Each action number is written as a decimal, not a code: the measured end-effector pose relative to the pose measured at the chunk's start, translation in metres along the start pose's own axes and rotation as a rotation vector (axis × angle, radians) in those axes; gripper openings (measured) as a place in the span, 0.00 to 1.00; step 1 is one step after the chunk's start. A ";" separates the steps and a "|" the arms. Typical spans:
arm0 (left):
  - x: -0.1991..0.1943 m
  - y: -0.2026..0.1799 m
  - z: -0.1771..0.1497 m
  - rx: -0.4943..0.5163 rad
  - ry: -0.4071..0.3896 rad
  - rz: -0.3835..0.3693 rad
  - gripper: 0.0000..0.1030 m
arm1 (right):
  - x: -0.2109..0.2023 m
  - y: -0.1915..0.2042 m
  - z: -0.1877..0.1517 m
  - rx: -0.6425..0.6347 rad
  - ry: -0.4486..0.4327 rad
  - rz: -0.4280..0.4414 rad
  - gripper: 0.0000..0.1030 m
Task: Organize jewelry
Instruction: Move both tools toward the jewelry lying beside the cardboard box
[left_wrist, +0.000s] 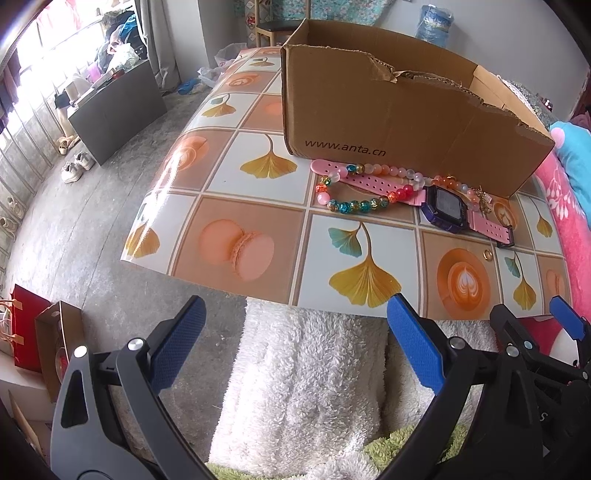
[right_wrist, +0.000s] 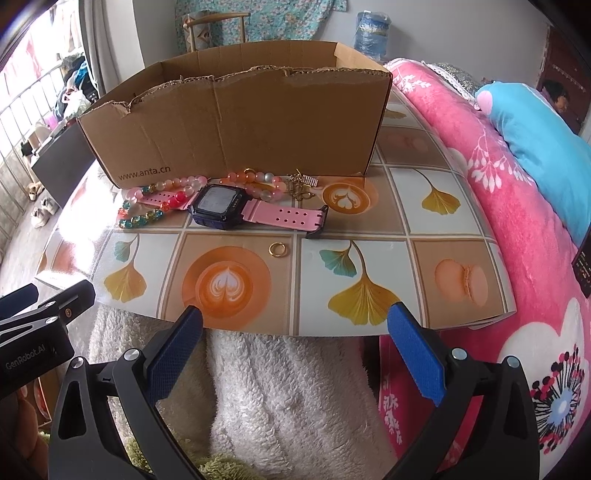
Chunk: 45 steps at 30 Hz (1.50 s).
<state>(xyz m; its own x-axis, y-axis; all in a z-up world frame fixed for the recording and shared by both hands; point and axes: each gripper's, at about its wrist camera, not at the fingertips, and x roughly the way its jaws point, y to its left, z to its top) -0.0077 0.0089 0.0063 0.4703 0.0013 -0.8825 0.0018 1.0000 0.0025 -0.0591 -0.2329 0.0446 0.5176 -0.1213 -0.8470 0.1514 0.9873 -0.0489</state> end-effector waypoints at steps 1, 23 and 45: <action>0.001 0.000 0.000 -0.001 0.001 0.000 0.92 | 0.000 0.001 0.000 -0.001 0.000 0.000 0.95; 0.009 0.010 0.002 -0.011 0.010 -0.007 0.92 | 0.004 0.006 0.007 -0.010 0.014 -0.013 0.95; 0.060 0.016 0.034 0.093 0.056 -0.032 0.92 | 0.045 -0.013 0.019 0.030 0.072 -0.020 0.95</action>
<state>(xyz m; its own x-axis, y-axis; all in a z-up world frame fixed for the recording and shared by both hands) 0.0504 0.0246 -0.0305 0.4181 -0.0282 -0.9080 0.0996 0.9949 0.0149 -0.0219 -0.2534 0.0172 0.4527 -0.1321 -0.8818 0.1872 0.9810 -0.0509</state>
